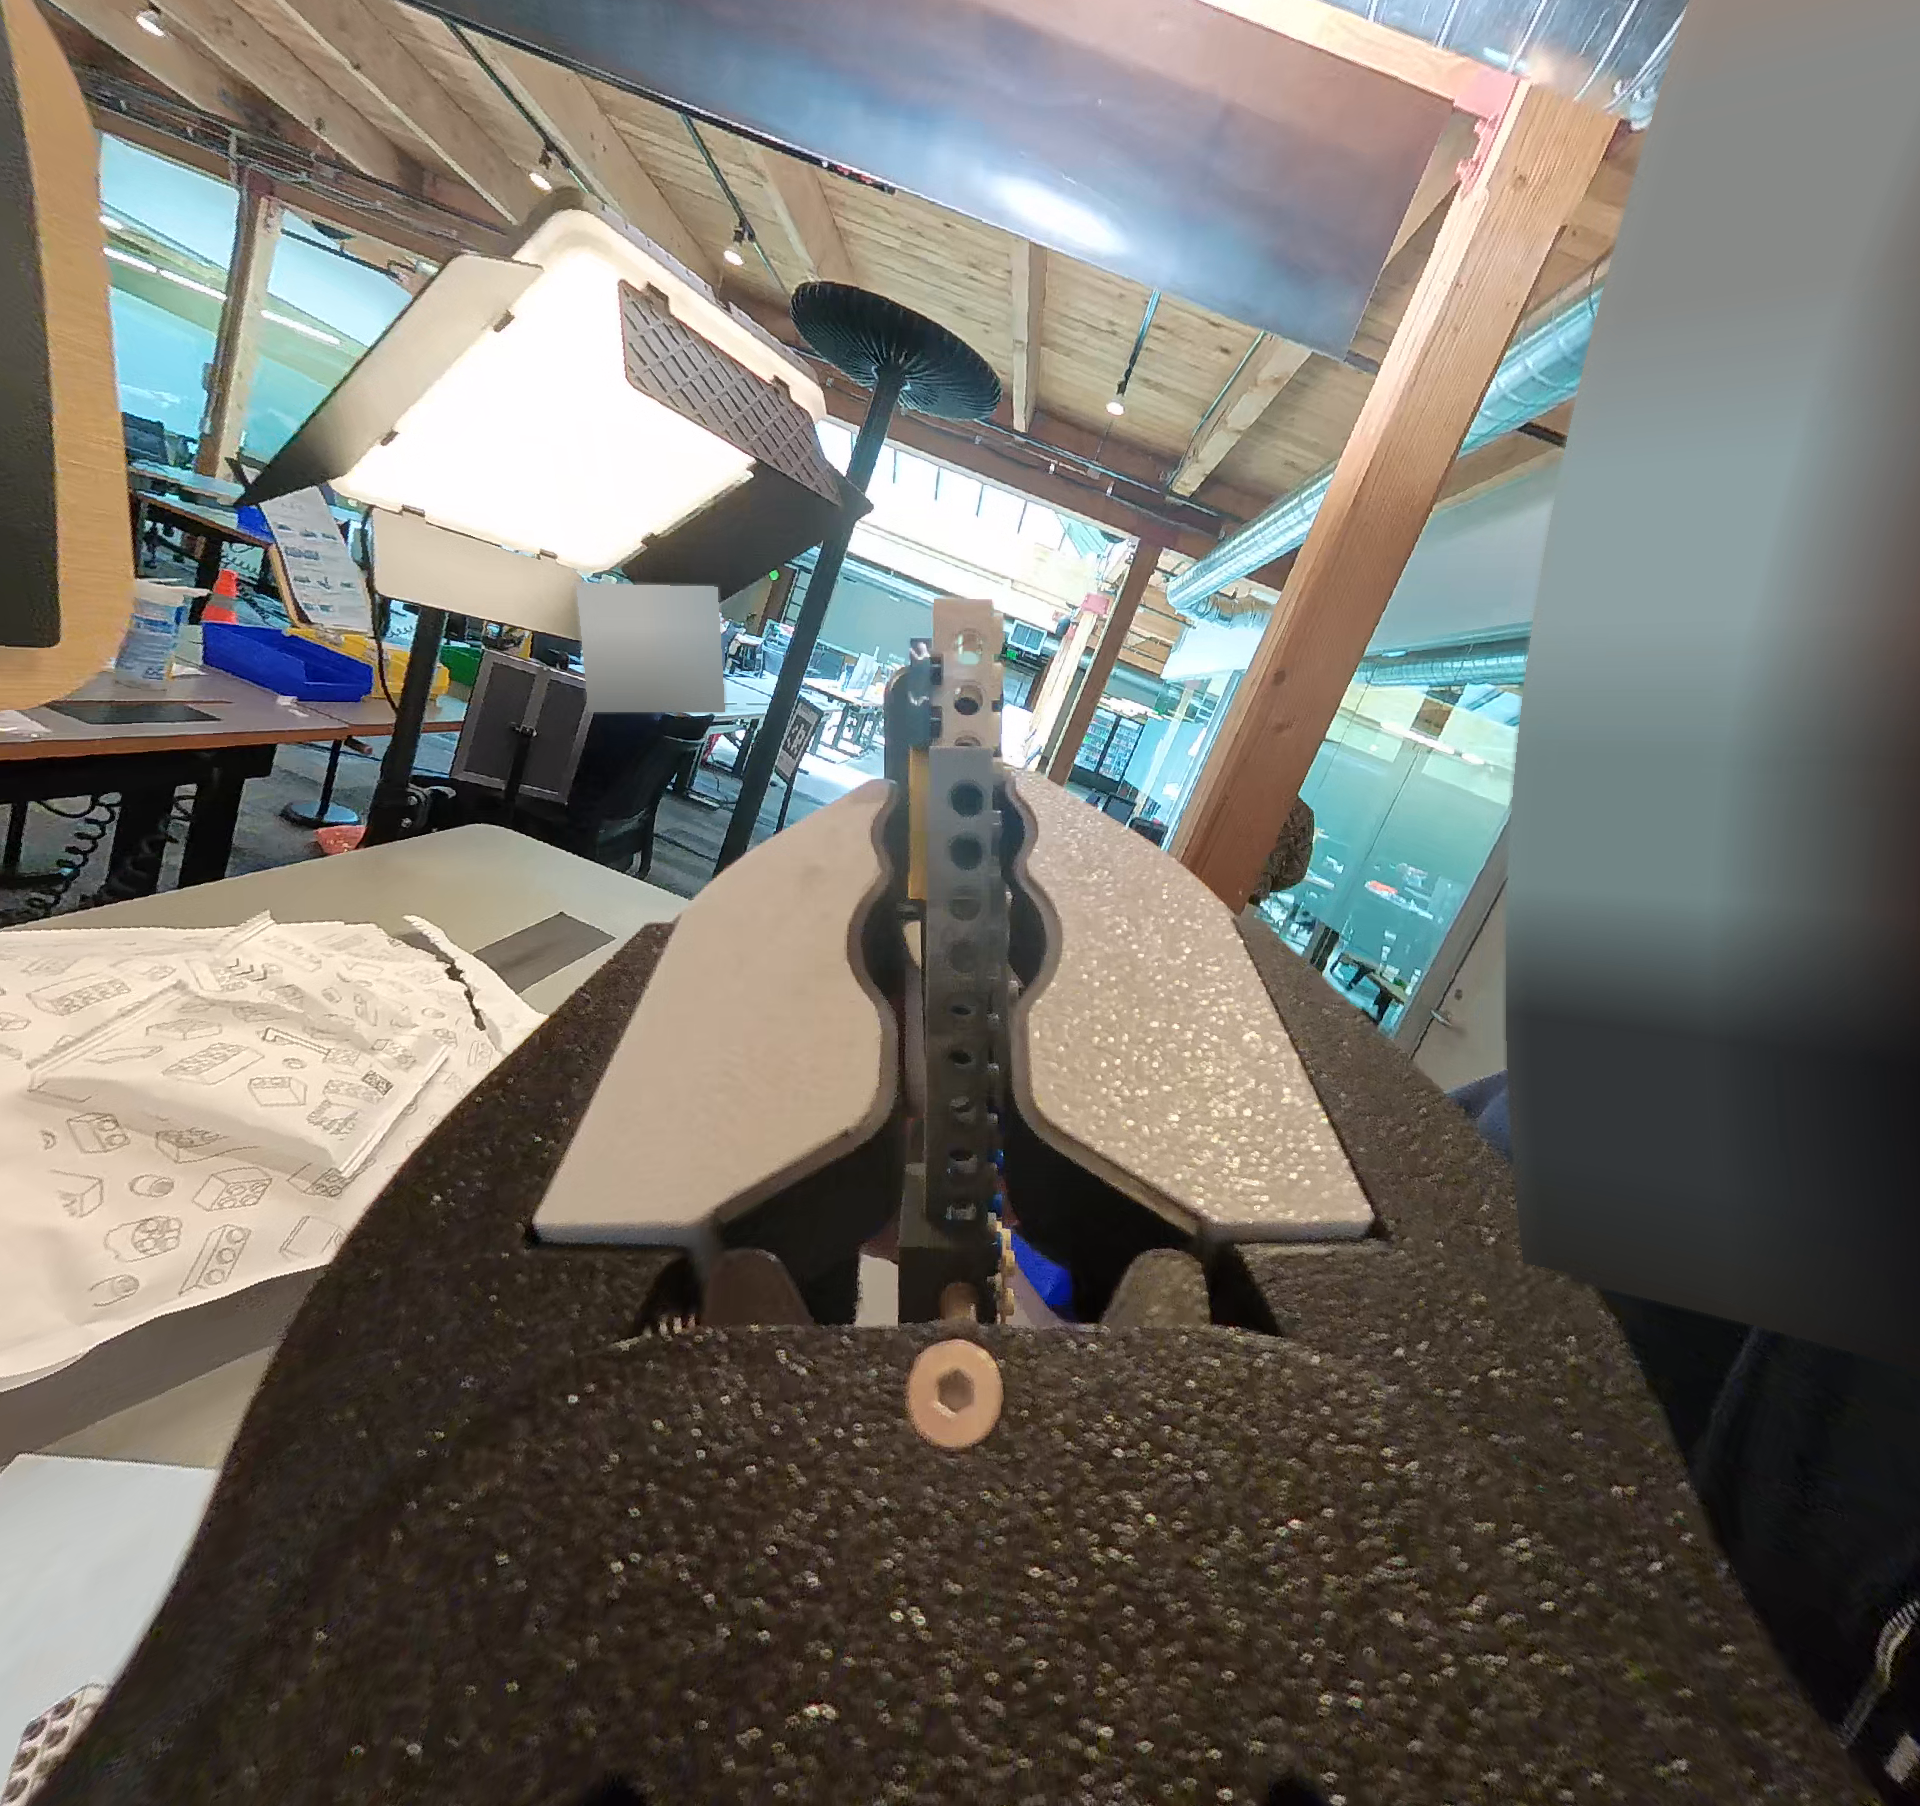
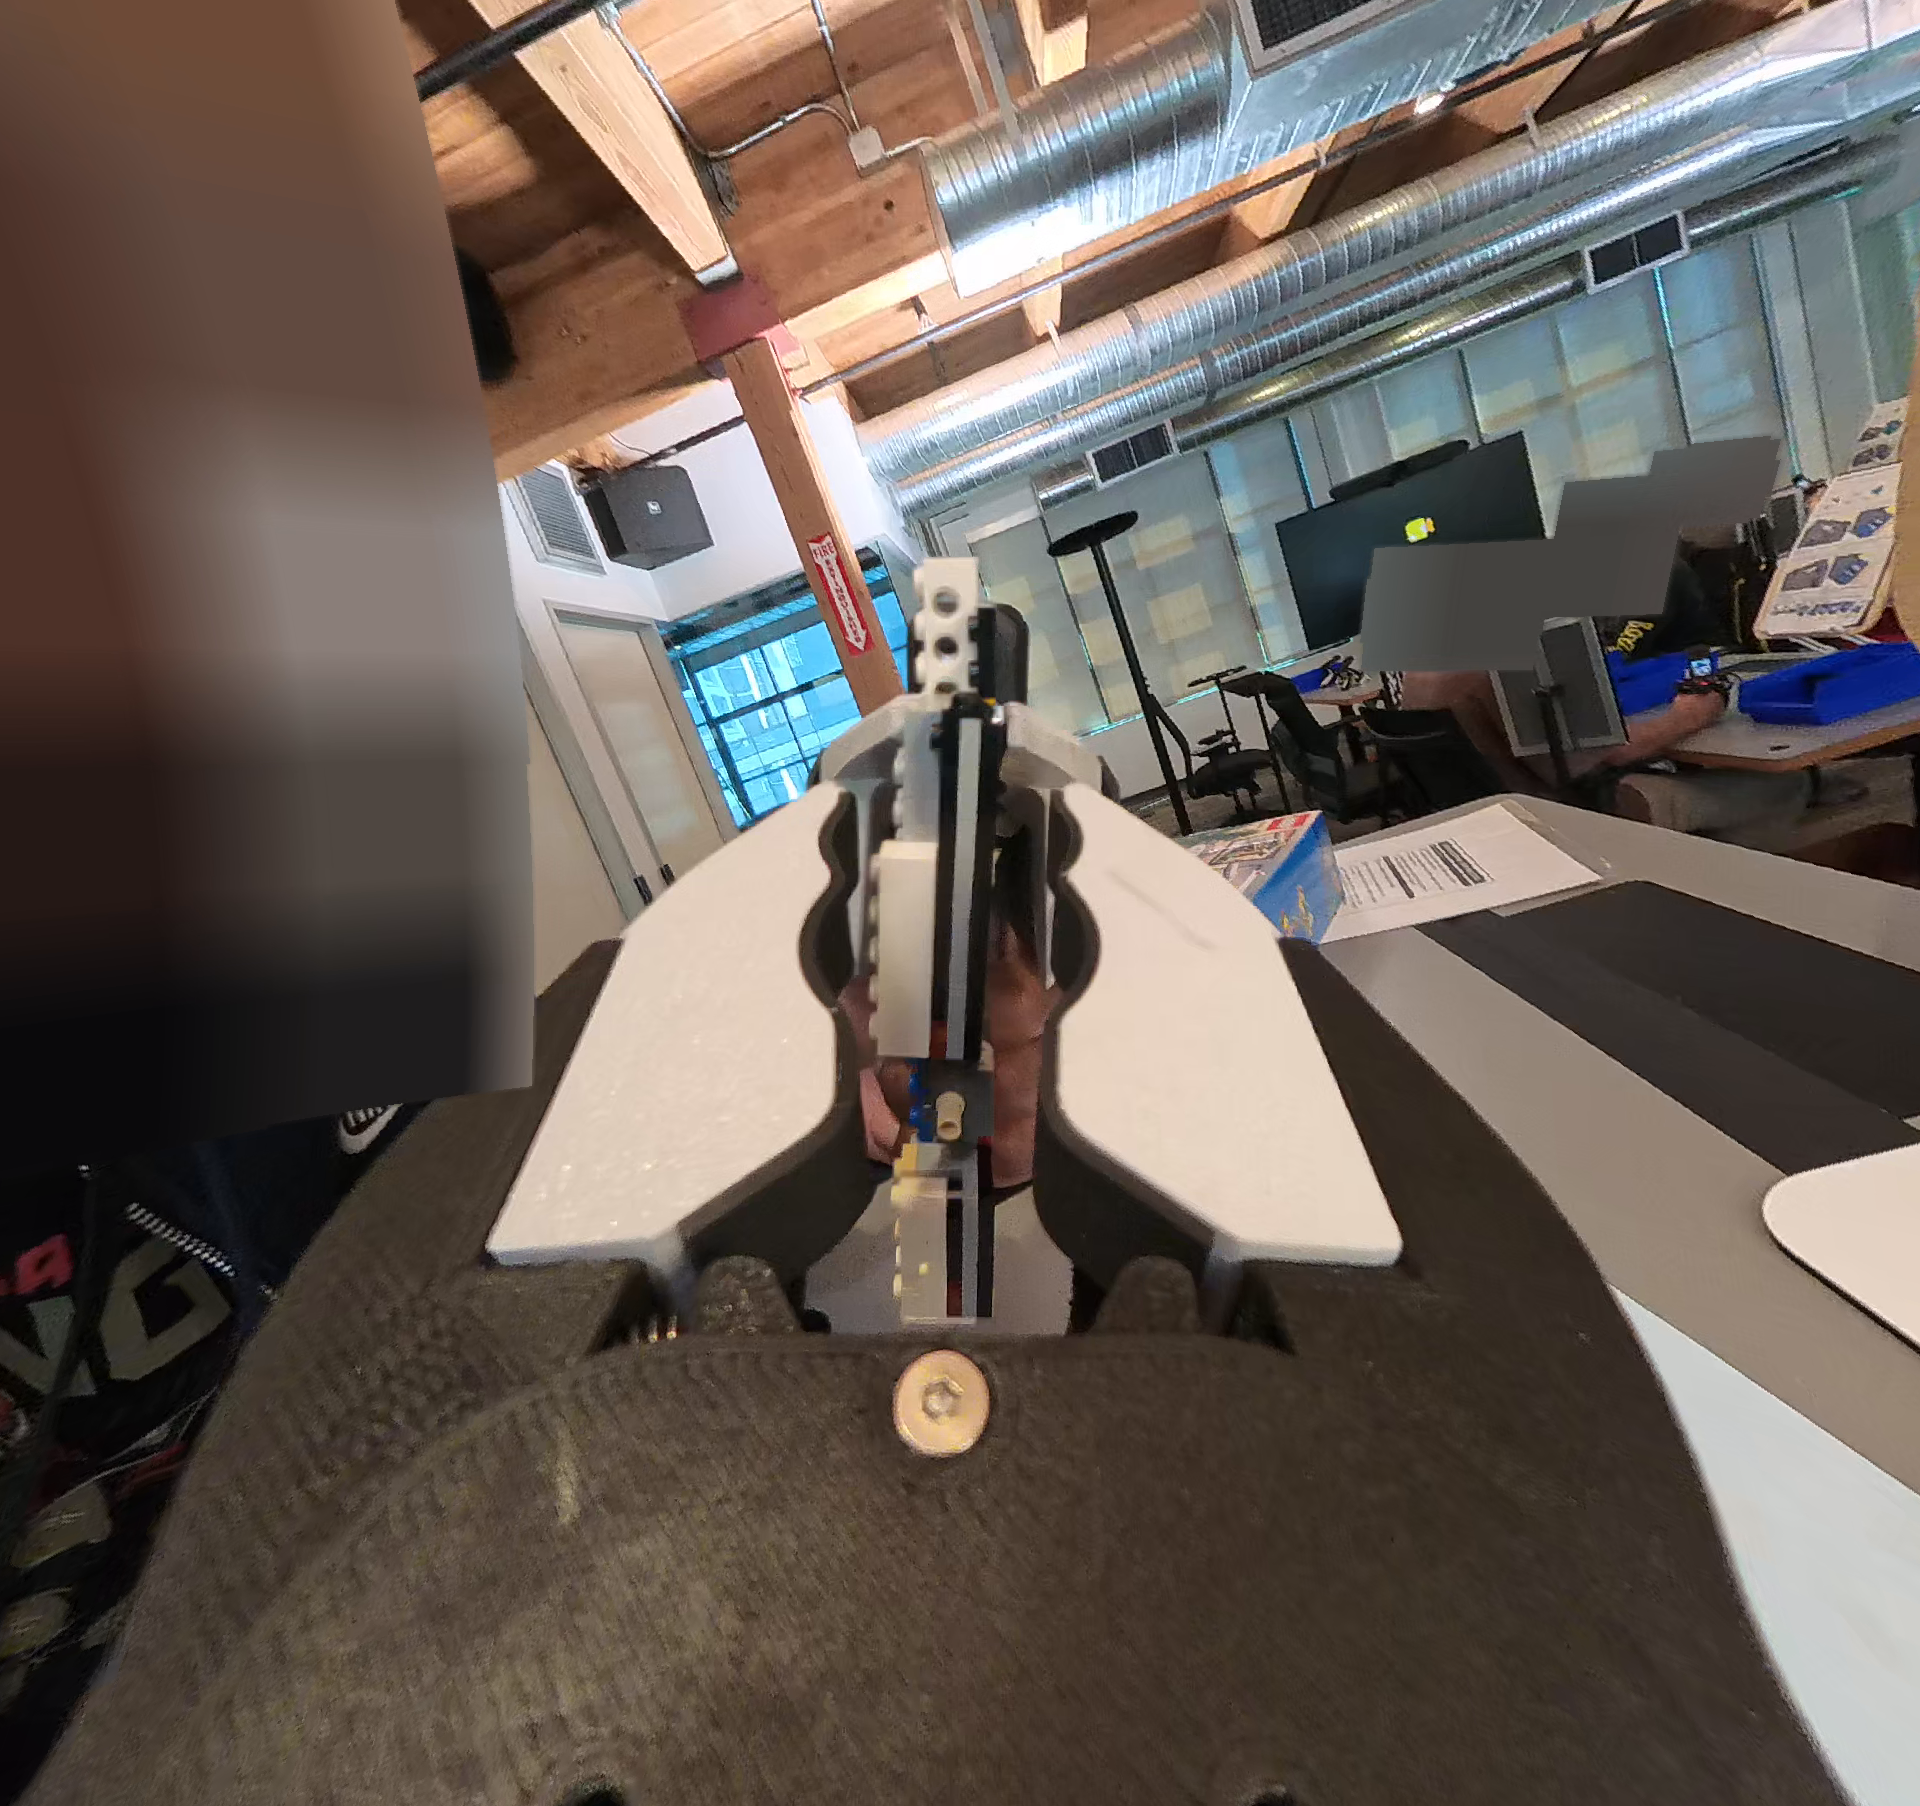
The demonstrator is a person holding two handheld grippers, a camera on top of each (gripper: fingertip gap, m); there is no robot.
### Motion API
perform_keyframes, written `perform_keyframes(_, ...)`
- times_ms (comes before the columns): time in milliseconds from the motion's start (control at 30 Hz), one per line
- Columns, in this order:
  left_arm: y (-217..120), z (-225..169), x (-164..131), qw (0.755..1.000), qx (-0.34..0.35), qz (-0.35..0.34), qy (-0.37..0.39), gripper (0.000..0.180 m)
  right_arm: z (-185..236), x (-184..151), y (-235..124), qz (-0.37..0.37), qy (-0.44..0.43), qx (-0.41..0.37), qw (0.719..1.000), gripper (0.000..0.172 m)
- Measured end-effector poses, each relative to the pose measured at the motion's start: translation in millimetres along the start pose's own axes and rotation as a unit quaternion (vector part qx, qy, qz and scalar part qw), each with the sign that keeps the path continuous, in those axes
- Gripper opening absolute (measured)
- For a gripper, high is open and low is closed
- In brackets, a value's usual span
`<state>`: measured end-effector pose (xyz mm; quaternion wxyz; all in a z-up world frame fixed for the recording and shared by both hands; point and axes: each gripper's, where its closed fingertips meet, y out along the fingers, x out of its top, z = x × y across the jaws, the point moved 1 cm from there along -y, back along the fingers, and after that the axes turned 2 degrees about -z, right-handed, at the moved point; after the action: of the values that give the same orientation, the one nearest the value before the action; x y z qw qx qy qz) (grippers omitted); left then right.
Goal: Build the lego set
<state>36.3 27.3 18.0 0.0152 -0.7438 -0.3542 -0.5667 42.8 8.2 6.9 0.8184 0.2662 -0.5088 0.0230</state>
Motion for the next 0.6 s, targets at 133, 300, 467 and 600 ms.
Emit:
perform_keyframes(133,-2.6,4.4,3.5,1.000,0.011,-0.008,-0.005,0.016,0.2,-11.5,4.3,0.035,0.000,0.000,0.999,0.034)
perform_keyframes(300,-1.3,2.8,1.8,1.000,0.009,0.002,-0.003,0.016,0.3,-14.1,5.9,0.040,0.008,0.004,0.999,0.023)
perform_keyframes(467,-1.9,4.3,2.0,1.000,0.011,0.004,-0.008,0.017,-2.6,-13.4,6.3,0.036,0.005,-0.005,0.999,0.023)
perform_keyframes(600,-2.5,6.0,0.5,1.000,0.016,0.015,-0.003,0.024,-5.8,-11.0,5.6,0.022,0.017,-0.010,1.000,0.023)
